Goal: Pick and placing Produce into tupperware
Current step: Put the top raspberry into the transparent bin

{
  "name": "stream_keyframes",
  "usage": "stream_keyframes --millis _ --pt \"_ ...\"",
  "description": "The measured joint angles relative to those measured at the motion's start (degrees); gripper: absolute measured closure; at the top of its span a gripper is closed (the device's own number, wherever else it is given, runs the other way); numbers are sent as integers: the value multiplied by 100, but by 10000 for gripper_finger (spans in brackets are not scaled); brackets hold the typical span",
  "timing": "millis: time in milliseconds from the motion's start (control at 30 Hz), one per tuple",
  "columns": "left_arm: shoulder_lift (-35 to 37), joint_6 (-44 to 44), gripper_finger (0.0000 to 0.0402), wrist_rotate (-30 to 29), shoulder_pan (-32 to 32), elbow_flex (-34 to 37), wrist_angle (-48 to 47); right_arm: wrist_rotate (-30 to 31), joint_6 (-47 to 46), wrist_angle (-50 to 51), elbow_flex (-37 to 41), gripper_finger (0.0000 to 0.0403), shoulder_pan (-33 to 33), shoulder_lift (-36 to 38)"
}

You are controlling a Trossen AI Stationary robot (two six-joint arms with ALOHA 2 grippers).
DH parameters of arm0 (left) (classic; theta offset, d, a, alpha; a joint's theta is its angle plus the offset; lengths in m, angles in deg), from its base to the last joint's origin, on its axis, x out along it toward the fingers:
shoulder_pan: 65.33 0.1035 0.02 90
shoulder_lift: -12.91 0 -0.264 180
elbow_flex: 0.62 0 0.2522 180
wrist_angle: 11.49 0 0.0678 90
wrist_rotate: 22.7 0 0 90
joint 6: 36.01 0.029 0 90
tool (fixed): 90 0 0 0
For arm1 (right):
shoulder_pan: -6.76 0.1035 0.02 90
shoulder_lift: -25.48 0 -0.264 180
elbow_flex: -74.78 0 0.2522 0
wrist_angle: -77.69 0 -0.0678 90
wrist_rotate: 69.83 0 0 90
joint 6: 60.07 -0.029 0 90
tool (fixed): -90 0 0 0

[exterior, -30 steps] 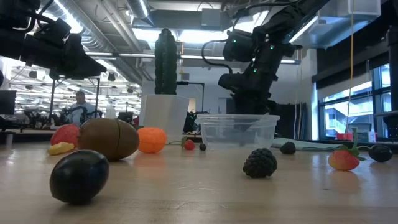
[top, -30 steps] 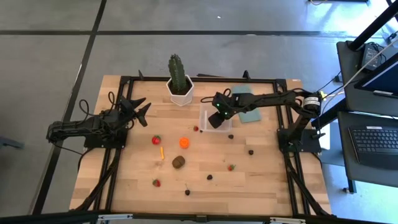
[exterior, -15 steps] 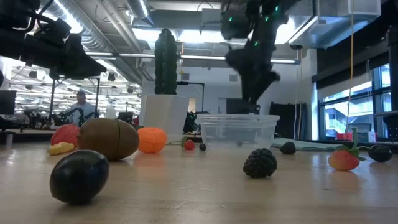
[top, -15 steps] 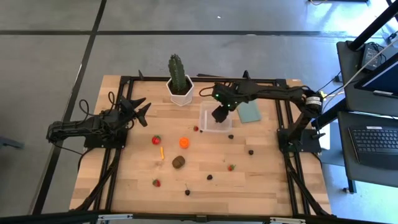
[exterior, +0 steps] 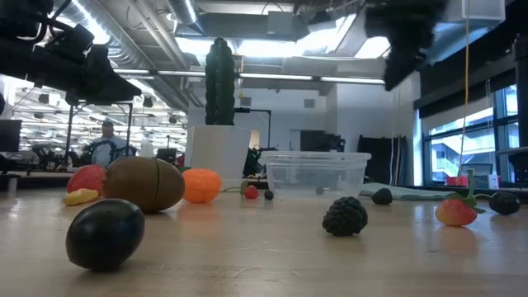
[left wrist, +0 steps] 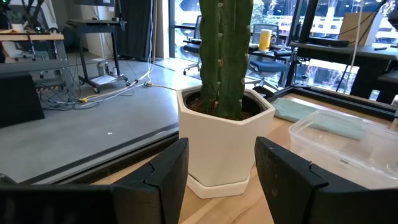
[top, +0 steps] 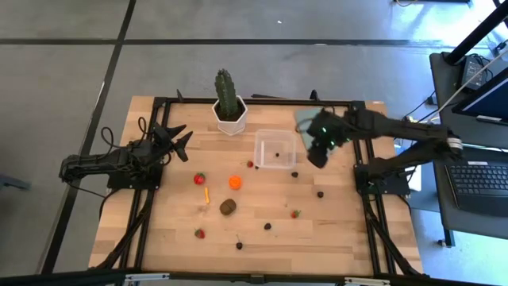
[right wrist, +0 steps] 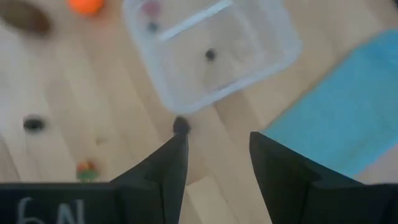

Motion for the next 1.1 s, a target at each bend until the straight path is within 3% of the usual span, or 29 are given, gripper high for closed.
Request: stream_keyframes --millis 167,433,800,1100 --pt "2 1 225 0 -2 0 0 -7 38 -1424 1385 228 608 533" --pt "1 0 225 0 0 -1 1 30 102 -4087 3149 228 1229 567" --pt "0 -2 225 0 -2 0 0 464 -85 -4887 4079 228 1329 564" --pt "1 -7 225 0 -1 0 0 487 -788 -5029 4153 228 1327 564"
